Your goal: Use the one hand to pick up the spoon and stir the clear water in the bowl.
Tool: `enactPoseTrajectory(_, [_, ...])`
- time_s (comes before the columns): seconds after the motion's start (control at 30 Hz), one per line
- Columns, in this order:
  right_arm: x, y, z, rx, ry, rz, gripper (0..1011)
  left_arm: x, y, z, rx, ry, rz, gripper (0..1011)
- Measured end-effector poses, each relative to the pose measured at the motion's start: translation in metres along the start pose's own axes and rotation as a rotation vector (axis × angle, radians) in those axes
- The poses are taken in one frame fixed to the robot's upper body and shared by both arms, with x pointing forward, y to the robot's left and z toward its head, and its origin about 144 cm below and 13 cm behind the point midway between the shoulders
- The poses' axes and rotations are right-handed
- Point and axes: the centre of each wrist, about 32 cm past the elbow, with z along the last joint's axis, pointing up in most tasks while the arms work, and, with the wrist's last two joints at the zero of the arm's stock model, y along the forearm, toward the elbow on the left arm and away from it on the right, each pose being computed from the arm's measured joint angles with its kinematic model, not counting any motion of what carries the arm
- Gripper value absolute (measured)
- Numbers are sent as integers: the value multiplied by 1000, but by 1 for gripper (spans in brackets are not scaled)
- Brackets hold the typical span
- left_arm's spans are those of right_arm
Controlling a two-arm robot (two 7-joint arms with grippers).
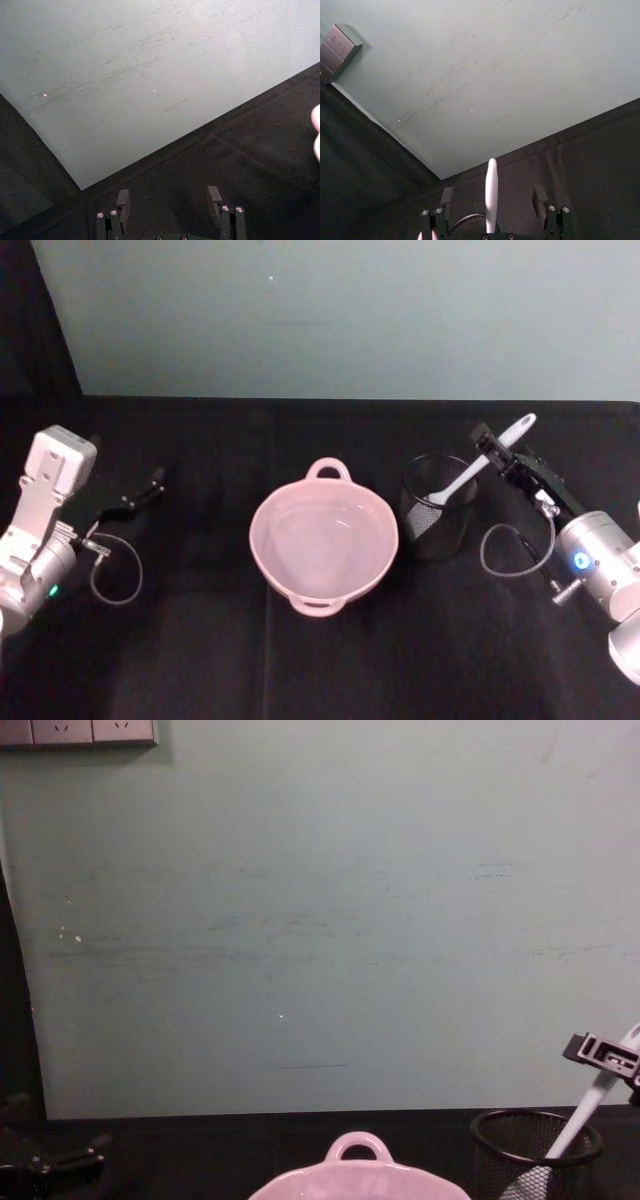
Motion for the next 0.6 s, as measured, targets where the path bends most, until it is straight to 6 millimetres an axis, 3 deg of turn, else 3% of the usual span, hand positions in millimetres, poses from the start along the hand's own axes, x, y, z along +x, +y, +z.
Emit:
enactPoseTrajectory(0.5, [-2,7,0,0,-11,-3,1002,0,0,0,0,0,0,1011])
enactPoseTrajectory(0.6, [-2,7,0,0,-11,-2,947,0,0,0,0,0,0,1011])
